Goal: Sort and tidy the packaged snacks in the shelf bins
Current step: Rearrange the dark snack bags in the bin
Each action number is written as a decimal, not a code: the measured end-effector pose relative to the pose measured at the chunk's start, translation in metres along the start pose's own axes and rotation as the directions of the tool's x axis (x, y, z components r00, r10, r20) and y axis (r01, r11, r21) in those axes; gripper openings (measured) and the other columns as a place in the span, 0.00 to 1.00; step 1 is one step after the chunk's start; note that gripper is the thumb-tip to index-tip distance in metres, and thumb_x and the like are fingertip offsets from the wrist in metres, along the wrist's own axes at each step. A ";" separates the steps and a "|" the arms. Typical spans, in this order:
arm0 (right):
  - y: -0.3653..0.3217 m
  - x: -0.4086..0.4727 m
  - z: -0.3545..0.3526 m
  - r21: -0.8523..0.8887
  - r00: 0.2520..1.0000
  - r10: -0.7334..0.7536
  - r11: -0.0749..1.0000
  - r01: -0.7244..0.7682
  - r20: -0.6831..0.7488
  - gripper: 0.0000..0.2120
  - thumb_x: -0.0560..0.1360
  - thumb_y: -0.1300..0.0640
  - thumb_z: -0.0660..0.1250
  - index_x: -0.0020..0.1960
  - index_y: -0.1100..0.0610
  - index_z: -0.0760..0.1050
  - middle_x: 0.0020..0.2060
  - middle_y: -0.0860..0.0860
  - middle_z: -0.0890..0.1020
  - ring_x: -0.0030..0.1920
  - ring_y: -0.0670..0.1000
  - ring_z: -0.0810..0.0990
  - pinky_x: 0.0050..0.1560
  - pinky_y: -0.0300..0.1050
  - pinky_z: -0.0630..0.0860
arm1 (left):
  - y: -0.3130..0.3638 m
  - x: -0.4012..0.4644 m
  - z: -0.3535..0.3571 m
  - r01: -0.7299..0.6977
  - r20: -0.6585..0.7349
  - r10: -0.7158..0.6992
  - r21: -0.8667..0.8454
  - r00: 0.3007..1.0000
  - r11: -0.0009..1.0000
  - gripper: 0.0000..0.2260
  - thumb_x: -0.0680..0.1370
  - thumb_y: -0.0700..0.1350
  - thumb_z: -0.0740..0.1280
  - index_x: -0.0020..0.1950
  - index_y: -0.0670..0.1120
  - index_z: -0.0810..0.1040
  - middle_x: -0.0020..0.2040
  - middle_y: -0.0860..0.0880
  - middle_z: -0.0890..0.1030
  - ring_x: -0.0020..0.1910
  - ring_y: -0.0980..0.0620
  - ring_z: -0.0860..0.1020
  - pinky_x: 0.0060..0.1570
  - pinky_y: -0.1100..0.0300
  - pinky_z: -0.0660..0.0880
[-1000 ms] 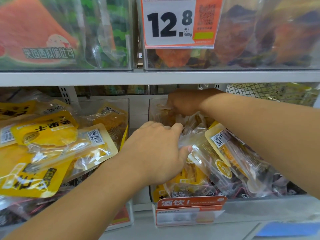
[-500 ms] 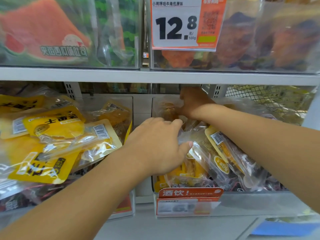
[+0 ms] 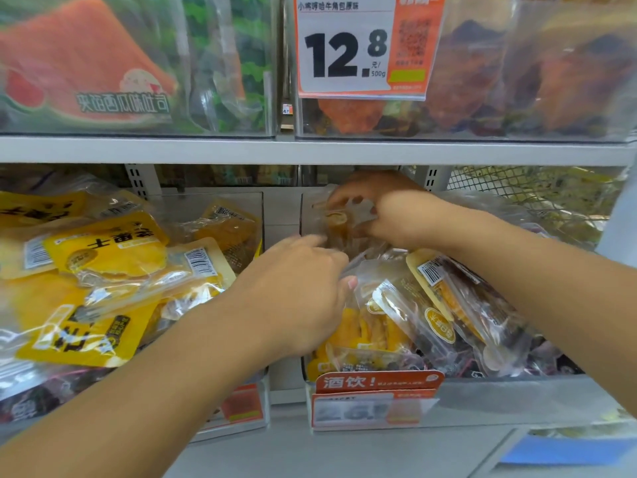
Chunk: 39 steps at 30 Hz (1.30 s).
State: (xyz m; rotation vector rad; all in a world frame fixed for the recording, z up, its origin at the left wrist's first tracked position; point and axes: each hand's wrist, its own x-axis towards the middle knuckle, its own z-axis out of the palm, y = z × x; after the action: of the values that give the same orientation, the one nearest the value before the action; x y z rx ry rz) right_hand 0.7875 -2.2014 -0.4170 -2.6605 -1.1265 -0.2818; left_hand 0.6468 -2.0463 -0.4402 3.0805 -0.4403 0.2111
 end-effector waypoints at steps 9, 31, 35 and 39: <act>-0.004 0.024 0.004 0.124 0.917 -0.150 0.986 0.111 0.370 0.22 0.73 0.62 0.74 0.64 0.47 0.78 0.56 0.43 0.80 0.52 0.44 0.80 0.53 0.38 0.79 | 0.012 -0.011 0.004 -0.106 0.077 0.098 0.114 0.992 0.988 0.25 0.84 0.57 0.42 0.81 0.55 0.45 0.79 0.50 0.61 0.76 0.49 0.59 0.78 0.45 0.47; 0.013 0.003 -0.019 -0.256 0.930 0.188 0.961 -0.108 0.317 0.12 0.78 0.48 0.68 0.36 0.46 0.77 0.39 0.42 0.82 0.38 0.46 0.80 0.37 0.40 0.73 | 0.014 -0.017 0.002 -0.044 0.057 0.042 0.037 0.998 0.998 0.24 0.84 0.59 0.41 0.80 0.62 0.40 0.82 0.58 0.51 0.79 0.35 0.41 0.77 0.45 0.41; 0.019 -0.008 -0.021 -0.280 0.959 0.226 0.944 -0.174 0.168 0.17 0.79 0.41 0.66 0.39 0.52 0.78 0.38 0.49 0.80 0.38 0.48 0.77 0.35 0.40 0.67 | 0.012 -0.017 0.004 -0.077 0.021 0.076 0.031 0.997 0.997 0.23 0.84 0.59 0.40 0.80 0.62 0.41 0.82 0.58 0.53 0.80 0.43 0.44 0.77 0.49 0.41; 0.015 0.002 -0.013 -0.282 0.957 0.268 0.932 -0.227 0.113 0.17 0.79 0.42 0.66 0.37 0.52 0.76 0.38 0.48 0.76 0.41 0.53 0.77 0.38 0.44 0.68 | 0.013 -0.014 0.007 -0.141 -0.030 0.146 0.123 0.989 0.982 0.24 0.84 0.57 0.36 0.81 0.59 0.41 0.81 0.54 0.57 0.77 0.49 0.58 0.78 0.52 0.42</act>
State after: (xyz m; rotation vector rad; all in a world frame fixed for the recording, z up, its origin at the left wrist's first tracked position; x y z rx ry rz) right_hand 0.7984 -2.2141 -0.4063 -3.0705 -0.8244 -0.2002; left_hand 0.6303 -2.0554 -0.4490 3.1562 -0.6734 0.3121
